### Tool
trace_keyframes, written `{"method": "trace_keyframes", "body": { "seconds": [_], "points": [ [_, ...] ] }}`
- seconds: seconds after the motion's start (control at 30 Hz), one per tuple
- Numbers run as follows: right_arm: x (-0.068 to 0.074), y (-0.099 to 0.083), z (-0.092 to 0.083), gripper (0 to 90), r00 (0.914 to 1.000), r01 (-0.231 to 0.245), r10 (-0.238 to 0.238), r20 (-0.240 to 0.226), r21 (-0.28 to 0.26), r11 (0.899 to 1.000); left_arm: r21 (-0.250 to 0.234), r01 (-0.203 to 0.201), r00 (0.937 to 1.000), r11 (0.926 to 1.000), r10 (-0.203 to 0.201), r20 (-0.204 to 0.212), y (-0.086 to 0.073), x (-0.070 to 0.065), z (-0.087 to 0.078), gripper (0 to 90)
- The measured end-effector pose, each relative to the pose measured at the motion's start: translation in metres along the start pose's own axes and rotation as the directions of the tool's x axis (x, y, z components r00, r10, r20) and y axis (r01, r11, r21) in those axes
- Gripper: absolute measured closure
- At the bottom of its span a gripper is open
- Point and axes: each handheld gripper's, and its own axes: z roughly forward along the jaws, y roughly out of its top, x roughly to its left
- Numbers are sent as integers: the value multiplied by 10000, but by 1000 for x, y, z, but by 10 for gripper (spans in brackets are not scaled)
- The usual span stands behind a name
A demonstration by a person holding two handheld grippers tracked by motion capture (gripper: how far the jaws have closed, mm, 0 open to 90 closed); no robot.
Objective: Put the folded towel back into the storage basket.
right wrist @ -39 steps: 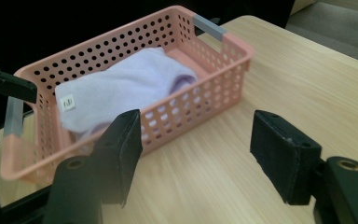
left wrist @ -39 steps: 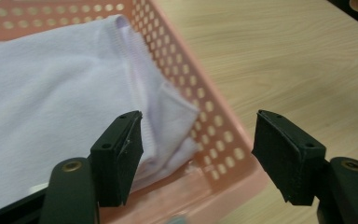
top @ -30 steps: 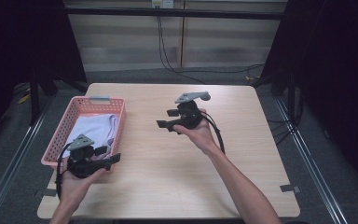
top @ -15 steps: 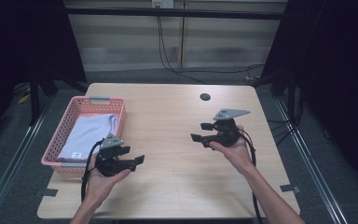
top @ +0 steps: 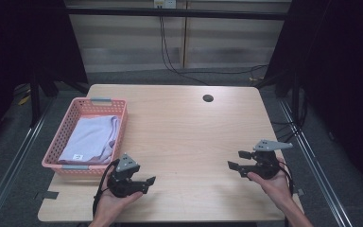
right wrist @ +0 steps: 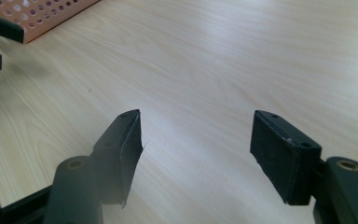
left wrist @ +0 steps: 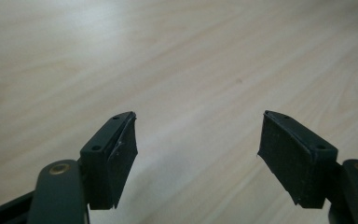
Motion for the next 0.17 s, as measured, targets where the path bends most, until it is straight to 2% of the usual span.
{"method": "trace_keyframes", "body": {
  "seconds": [0.03, 0.1, 0.17],
  "points": [
    [-3, -8, -1, 338, 9993, -360, 360, 28, -125, 9993, 8, 124, 9999, 9999, -124, 11, -2, 0, 1, 273],
    [-7, -19, 0, 332, 9960, -881, 876, -163, -312, 9956, 76, 37, 9999, 10000, -38, 144, -4, 0, 2, 289],
    [-10, -24, 0, 305, 9969, -739, 743, 264, -132, 9972, 184, 82, 9996, 9998, -87, 285, -5, 0, 3, 294]
  ]
}}
